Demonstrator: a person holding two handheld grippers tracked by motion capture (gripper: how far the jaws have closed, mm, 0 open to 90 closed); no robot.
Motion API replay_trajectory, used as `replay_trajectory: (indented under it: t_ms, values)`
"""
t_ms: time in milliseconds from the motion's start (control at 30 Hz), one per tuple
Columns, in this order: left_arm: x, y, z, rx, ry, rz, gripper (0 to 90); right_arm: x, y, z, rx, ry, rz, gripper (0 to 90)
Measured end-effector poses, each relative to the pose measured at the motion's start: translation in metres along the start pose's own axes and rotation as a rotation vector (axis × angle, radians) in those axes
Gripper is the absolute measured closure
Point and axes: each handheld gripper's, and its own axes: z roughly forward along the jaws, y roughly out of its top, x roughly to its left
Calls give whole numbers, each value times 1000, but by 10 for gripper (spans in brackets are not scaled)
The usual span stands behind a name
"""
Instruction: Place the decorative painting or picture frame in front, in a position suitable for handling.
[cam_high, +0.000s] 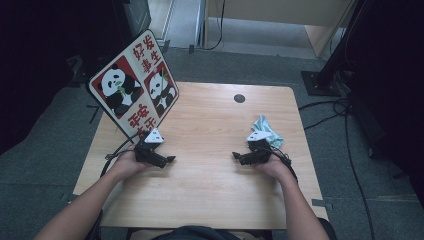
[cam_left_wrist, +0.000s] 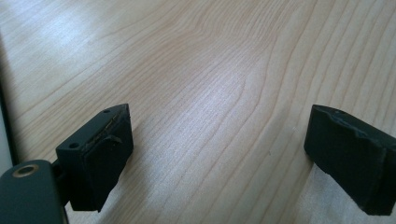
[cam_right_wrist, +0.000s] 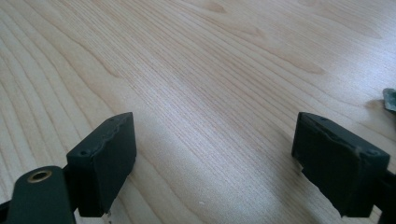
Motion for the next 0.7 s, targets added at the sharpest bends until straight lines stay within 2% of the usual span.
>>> replay_trajectory:
  t_ms: [167,233,367,700]
  values:
    - [-1,0,0,1,11,-10,79,0,0,0,0,0,-1,135]
    - [-2,0,-1,1,15,-12,79,-1,1,1,0,-26,25,135]
    - [-4,-1,-1,0,26,-25,79,-2,1,1,0,-50,54,135]
    - [-6,-1,-1,3,35,-35,79,-2,1,1,1,-55,59,135]
